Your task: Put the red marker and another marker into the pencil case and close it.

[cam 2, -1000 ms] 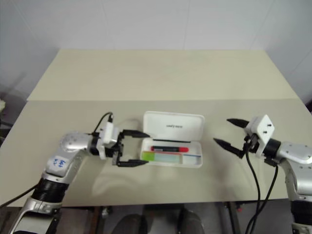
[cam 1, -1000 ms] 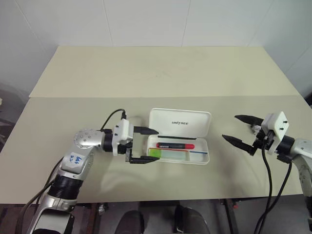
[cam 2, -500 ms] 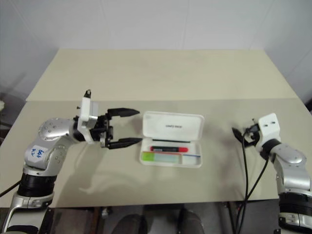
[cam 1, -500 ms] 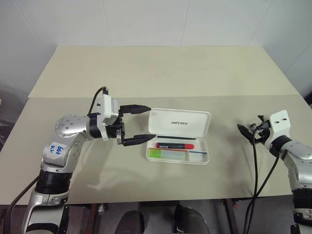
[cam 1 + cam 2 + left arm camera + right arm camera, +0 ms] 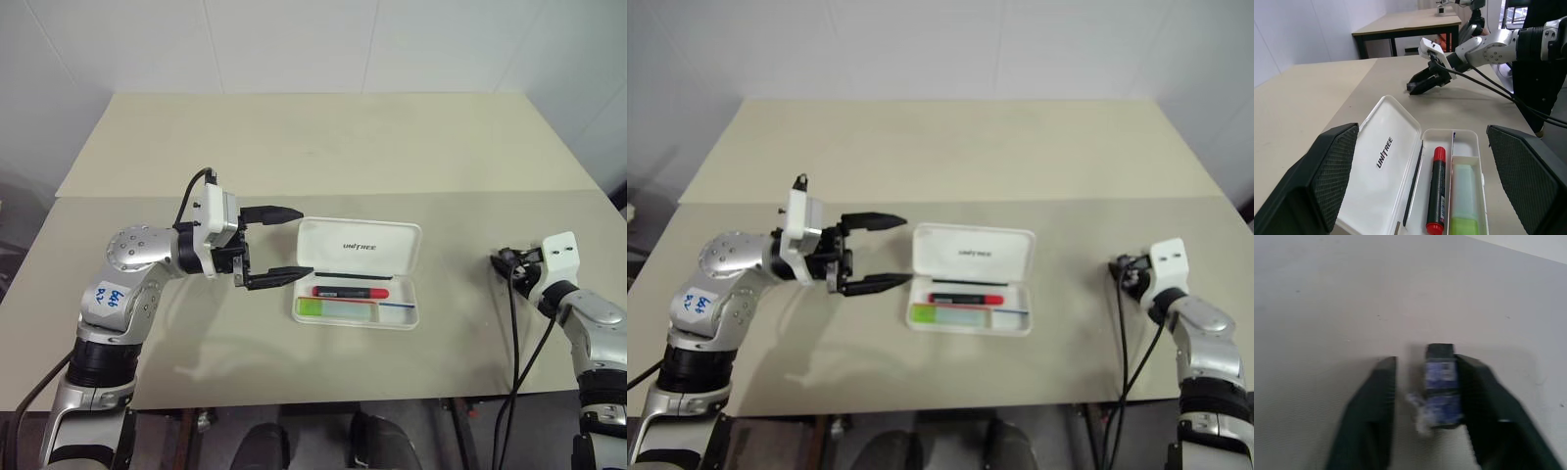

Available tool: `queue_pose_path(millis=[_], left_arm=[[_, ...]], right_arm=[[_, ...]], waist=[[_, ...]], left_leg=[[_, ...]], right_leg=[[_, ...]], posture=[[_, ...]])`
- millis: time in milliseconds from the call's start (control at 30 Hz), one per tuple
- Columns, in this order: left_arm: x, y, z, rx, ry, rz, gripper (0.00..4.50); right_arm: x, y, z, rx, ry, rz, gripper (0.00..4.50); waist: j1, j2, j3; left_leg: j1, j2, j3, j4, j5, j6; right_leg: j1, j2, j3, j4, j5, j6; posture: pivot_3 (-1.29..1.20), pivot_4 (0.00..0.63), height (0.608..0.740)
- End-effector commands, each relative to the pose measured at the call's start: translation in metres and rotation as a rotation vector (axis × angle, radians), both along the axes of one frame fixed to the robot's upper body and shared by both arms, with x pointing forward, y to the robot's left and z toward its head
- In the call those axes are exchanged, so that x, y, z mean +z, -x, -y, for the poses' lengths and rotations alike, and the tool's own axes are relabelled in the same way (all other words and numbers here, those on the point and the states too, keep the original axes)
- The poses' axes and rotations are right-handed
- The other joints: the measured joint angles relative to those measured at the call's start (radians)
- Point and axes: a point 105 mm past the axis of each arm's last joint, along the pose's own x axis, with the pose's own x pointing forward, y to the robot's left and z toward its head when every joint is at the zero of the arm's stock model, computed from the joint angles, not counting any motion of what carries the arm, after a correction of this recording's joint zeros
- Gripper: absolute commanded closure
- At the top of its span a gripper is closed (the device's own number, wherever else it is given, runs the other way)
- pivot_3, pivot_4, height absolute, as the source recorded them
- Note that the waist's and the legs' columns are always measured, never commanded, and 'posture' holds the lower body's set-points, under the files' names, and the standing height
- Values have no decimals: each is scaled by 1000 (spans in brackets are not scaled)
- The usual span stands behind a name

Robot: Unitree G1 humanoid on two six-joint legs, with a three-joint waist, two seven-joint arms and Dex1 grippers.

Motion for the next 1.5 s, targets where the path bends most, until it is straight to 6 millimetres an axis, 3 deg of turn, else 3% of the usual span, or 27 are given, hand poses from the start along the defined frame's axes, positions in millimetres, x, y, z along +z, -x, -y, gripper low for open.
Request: queue_pose_path(millis=[33, 67, 267, 333, 400, 567, 700, 967, 1100, 1333, 1500], left_arm=[[17, 7, 4, -26, 18, 68, 0], [17, 7, 4, -26, 18, 68, 0], [16, 6, 4, -28, 19, 68, 0], [12, 7, 4, -32, 12, 61, 0], [8, 8, 3, -34, 7, 54, 0], [-1, 9, 2, -31, 5, 38, 0], [-7, 11, 2, -26, 9, 26, 0], [-14, 16, 8, -22, 25, 13, 0], [-21, 20, 8, -15, 18, 0, 0], [-22, 23, 8, -6, 17, -7, 0], [-22, 23, 8, -5, 16, -10, 0]], right_arm=[[6, -2, -1, 10, -26, 19, 3805], [7, -3, -2, 14, -28, 19, 4129], [32, -8, -22, 121, -15, 86, 4137], [58, 0, -56, 363, -1, 175, 4137], [72, 17, -83, 584, 11, 204, 4137], [76, 59, -116, 932, 60, 129, 4137], [71, 79, -132, 1091, 104, 47, 4137], [62, 83, -160, 1222, 62, 20, 4137], [40, 91, -177, 1321, 44, -43, 4137], [17, 90, -185, 1339, 26, -79, 4137], [12, 87, -186, 1337, 29, -74, 4137]], waist=[[-5, 0, 0], [-6, 0, 0], [-16, 0, 0], [-18, 1, 0], [-18, 1, 0], [-1, 0, 1], [10, 0, 1], [8, 0, 1], [6, -1, 1], [8, -1, 1], [7, -1, 1]], left_leg=[[0, 0, 0, 0, 0, 0], [0, 1, 0, 0, 0, 0], [0, 1, 0, 0, 0, -1], [0, 1, 0, 0, 0, -1], [0, 1, 0, 0, 0, -1], [-1, 1, -3, -1, 0, -1], [-1, 0, -3, 0, 0, -1], [0, 1, -4, 0, 0, -1], [0, 1, -5, 0, 0, -1], [-1, 0, -5, 0, 0, -1], [-1, 1, -5, 0, 0, -1]], right_leg=[[0, 0, 0, 0, 0, 0], [0, 1, 0, 0, 0, 0], [0, 1, 0, 0, 0, 0], [0, 1, 0, 0, 0, 0], [0, 1, 0, -1, 0, 0], [0, 2, 0, 0, 0, 0], [0, 2, 1, -1, 0, 0], [0, 2, 1, -1, 0, 0], [1, 2, 0, 0, 0, 0], [1, 2, 0, -1, 0, 0], [1, 2, 0, -1, 0, 0]], posture=[[0, 150, 740], [0, 150, 740], [0, 150, 740], [0, 150, 740], [0, 150, 740], [0, 150, 740], [0, 150, 740], [0, 150, 740], [0, 150, 740], [0, 150, 740], [0, 150, 740]])
